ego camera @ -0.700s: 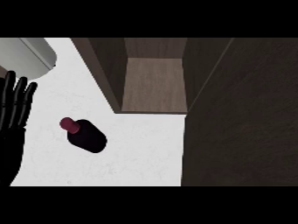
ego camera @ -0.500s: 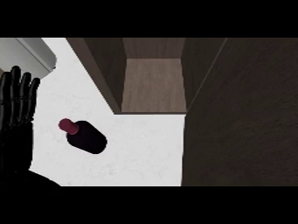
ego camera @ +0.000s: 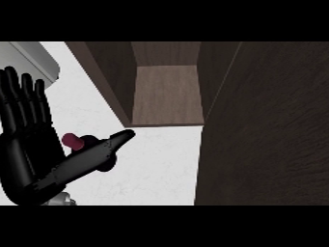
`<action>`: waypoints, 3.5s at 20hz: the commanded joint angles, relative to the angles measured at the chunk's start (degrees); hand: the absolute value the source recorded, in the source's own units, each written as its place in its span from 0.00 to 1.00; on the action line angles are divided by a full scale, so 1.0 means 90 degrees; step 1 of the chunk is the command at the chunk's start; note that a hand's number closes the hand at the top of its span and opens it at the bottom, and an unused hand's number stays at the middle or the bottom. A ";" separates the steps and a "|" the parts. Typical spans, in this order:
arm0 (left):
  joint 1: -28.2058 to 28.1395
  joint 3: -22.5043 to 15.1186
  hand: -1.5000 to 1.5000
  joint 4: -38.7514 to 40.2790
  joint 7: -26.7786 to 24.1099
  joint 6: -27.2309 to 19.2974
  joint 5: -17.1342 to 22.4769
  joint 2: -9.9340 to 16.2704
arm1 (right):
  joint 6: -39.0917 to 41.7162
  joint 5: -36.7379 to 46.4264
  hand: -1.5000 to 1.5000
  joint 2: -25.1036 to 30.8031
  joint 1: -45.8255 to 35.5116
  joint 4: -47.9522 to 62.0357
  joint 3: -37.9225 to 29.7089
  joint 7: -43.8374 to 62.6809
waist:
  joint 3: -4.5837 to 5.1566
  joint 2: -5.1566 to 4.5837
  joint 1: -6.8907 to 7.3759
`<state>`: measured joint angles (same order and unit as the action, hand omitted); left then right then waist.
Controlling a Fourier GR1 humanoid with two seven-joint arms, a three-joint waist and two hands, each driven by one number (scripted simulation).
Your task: Pick up the wine, place it into the cabinet and close the cabinet
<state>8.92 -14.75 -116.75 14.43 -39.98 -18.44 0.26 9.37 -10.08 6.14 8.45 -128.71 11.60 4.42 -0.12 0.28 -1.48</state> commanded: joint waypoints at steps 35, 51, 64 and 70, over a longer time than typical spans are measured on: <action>0.4232 -0.1943 0.00 -0.0105 0.7893 0.0187 -0.6356 -0.0028 | -0.0771 -0.0134 0.00 -0.0049 -0.0888 -0.1256 0.0469 0.2115 | 0.0008 0.0032 0.0096; 0.4025 -0.1606 0.00 -0.0555 0.7894 0.0716 -0.6147 -0.0028 | -0.1043 -0.0449 0.00 0.0268 -0.1296 -0.1084 -0.0326 0.2448 | 0.0003 0.0019 0.0143; 0.2364 -0.1721 0.00 -0.0119 0.7043 -0.0350 -0.5576 -0.0029 | -0.0981 -0.0104 0.00 0.0294 -0.1161 -0.0947 -0.0473 0.1968 | 0.0014 -0.0043 0.0134; 0.1523 -0.1186 0.00 0.0070 0.6141 -0.0737 -0.4932 0.0115 | -0.0586 -0.0427 0.00 0.0362 -0.0360 -0.1239 -0.0782 0.1582 | 0.0014 -0.0041 0.0111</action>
<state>27.77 -28.12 -116.81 68.62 -43.54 -67.30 0.30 2.51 -10.80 9.31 2.77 -138.03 5.81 19.83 -0.03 0.06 -0.63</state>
